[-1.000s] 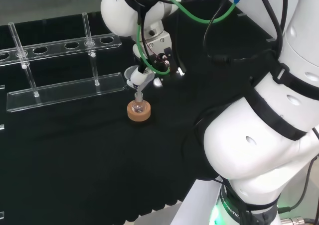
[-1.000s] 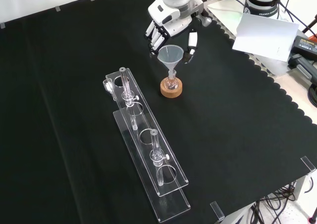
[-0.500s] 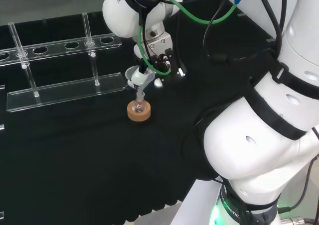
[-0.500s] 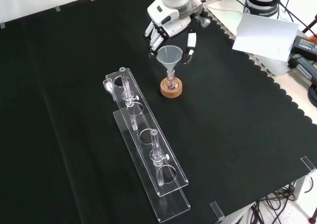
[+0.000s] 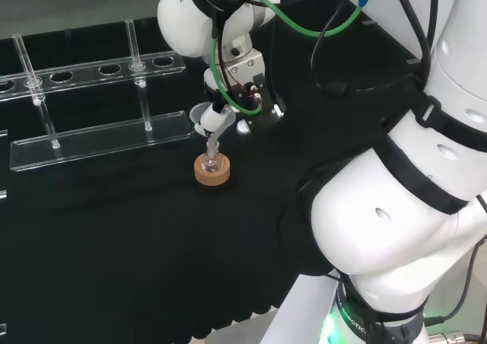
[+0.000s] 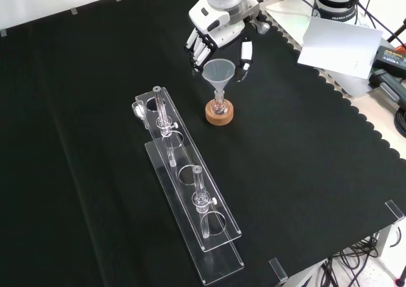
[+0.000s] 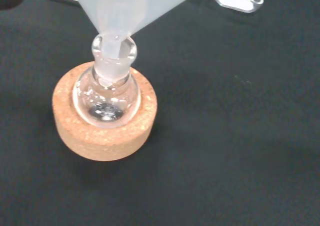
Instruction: Place the funnel on the round-bottom flask.
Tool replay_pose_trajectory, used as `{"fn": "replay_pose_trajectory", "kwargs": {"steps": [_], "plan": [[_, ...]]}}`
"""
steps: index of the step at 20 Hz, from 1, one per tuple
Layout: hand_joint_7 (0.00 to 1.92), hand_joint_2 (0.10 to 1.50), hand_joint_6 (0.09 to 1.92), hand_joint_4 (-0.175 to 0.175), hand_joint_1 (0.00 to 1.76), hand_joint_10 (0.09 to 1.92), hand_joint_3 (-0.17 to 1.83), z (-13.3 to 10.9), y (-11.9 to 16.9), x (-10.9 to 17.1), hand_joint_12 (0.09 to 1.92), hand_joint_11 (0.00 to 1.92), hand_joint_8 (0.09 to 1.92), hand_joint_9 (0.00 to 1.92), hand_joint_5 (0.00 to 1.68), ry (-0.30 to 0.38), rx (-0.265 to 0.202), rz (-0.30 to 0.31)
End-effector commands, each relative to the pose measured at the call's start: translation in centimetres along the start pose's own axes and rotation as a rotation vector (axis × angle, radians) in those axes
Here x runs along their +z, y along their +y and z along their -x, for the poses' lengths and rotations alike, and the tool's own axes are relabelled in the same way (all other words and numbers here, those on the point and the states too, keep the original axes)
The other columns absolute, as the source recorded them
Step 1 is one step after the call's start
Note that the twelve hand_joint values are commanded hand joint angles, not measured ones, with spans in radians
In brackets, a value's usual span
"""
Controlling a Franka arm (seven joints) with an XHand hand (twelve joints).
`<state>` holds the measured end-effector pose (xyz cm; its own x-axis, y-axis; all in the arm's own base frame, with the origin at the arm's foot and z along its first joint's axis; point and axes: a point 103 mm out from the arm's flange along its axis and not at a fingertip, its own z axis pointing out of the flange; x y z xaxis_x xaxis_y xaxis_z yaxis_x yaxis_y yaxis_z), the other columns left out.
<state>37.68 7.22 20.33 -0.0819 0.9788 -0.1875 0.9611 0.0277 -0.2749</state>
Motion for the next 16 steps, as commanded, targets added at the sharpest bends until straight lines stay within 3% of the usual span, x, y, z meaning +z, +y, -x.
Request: {"fn": "replay_pose_trajectory", "kwargs": {"steps": [1, 11, 16], "plan": [[0.85, 0.69, 0.81, 0.008, 0.84, 0.53, 0.59, -1.2, 0.1, -0.2, 1.23, 0.64, 0.8, 0.94, 0.77, -0.014, 0.007, -0.004], [0.82, 0.69, 0.82, -0.002, 0.83, 0.53, 0.6, -1.4, 0.1, -0.2, 1.24, 0.63, 0.8, 0.92, 0.75, -0.024, 0.017, -0.012], [0.8, 0.69, 0.83, -0.005, 0.83, 0.54, 0.6, 0.0, 0.1, 0.0, 1.24, 0.63, 0.82, 0.91, 0.73, 0.001, 0.023, -0.018]]}}
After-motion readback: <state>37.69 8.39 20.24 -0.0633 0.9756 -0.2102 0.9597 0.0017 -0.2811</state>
